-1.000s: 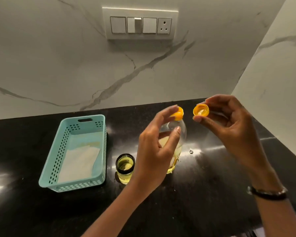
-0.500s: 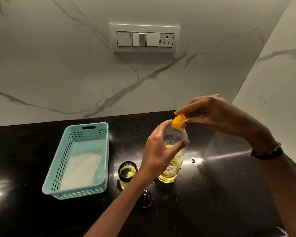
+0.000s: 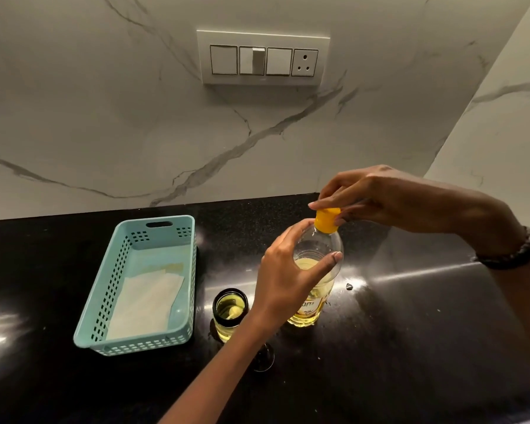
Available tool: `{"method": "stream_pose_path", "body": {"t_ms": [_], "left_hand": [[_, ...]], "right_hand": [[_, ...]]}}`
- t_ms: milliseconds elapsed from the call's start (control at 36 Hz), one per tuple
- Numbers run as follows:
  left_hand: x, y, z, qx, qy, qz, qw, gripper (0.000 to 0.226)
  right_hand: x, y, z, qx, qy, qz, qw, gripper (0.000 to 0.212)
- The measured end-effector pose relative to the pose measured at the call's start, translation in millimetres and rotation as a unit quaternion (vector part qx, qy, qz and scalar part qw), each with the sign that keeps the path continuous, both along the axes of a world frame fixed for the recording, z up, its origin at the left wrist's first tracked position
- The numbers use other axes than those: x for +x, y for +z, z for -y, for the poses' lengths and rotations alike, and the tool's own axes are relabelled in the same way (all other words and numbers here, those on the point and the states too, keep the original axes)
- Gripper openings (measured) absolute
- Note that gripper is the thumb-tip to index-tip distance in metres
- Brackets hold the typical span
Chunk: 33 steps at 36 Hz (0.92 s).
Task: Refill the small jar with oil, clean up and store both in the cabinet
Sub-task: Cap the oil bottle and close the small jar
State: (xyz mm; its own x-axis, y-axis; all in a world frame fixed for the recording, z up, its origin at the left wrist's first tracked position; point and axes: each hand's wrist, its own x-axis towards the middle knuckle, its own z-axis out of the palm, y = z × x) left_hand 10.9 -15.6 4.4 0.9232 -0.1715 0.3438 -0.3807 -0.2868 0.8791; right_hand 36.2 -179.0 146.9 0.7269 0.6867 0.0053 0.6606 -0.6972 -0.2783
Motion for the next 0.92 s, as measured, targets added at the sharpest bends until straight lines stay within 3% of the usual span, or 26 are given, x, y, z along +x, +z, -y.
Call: {"method": "stream_pose_path", "body": {"t_ms": [472,611,750,917], "left_hand": [[-7,-7,10,0.048,0.058,0.057,0.996,0.057],[-5,-6,10,0.065,0.064,0.063,0.994,0.055],[-5,-4,10,0.08,0.063,0.064,0.993,0.058],[-5,-4,9,0.08,0.061,0.065,0.993,0.059]], "right_hand": [[13,-6,9,0.025,0.06,0.057,0.996,0.035],[12,-21,9,-0.031,0.075,0.162,0.983,0.041],[18,-26,14,-0.139,0.127,0.282,0.941,0.046],[29,-22,18,-0.217,0.16,0.324,0.907,0.048]]}}
